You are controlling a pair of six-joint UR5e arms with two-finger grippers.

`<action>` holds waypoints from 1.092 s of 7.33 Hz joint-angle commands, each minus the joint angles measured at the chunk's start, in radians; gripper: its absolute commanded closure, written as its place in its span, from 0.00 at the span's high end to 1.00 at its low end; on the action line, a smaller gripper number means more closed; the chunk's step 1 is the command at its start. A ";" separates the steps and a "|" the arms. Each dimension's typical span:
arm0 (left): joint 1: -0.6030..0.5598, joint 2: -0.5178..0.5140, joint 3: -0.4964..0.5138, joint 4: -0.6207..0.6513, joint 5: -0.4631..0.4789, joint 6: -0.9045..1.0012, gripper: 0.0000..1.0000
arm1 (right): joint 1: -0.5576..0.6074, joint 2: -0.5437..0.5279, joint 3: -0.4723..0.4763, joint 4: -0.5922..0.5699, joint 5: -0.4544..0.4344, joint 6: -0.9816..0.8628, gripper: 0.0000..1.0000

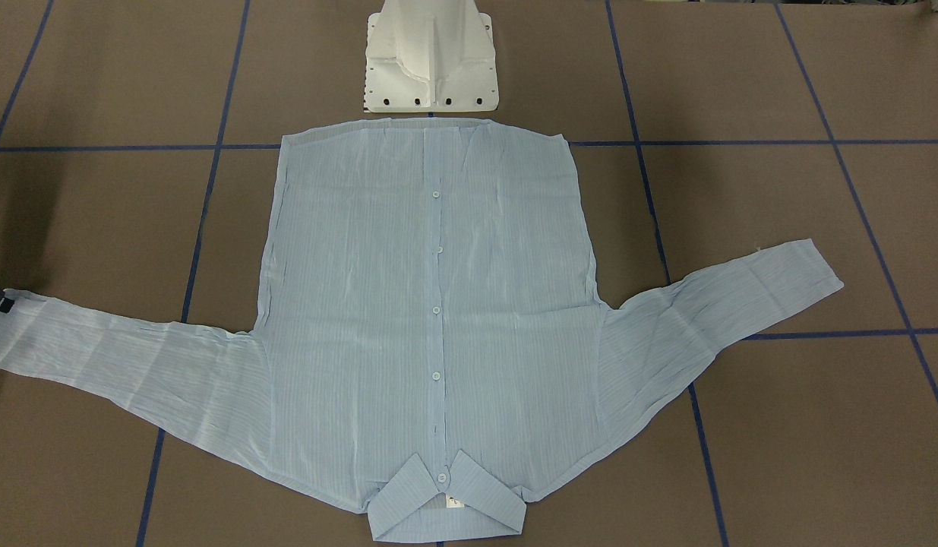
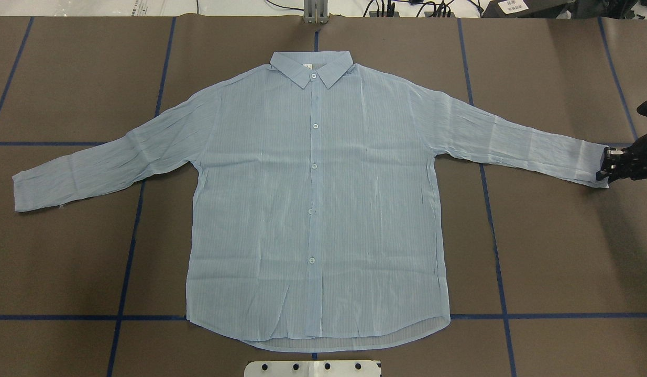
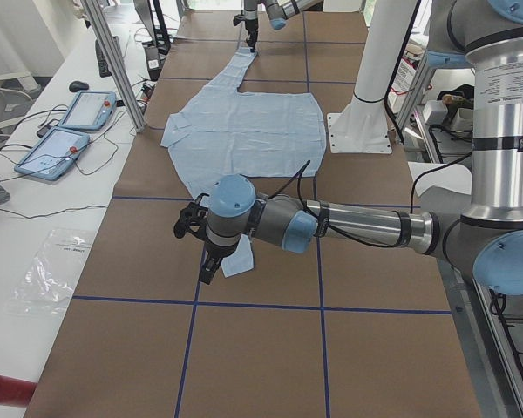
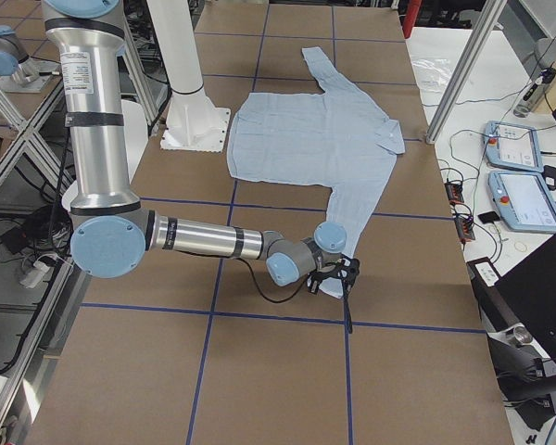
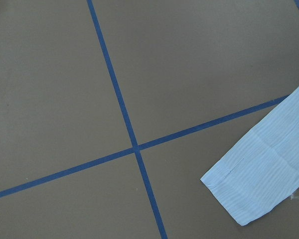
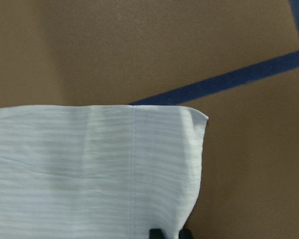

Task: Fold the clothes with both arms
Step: 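Lower the right gripper onto the sleeve cuff nearest it and grasp, then carry the grasped sleeve across the shirt toward the collar with right gripper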

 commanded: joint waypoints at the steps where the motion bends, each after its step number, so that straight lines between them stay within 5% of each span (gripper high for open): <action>1: 0.000 0.000 0.000 0.000 0.000 0.000 1.00 | 0.000 0.003 0.014 0.000 0.006 -0.002 0.00; 5: 0.000 -0.003 -0.005 -0.001 -0.002 0.000 1.00 | 0.000 0.050 0.165 -0.014 0.005 0.112 0.00; 8: 0.000 -0.003 -0.005 -0.011 -0.002 0.002 1.00 | -0.096 0.251 0.159 -0.059 -0.002 0.412 0.00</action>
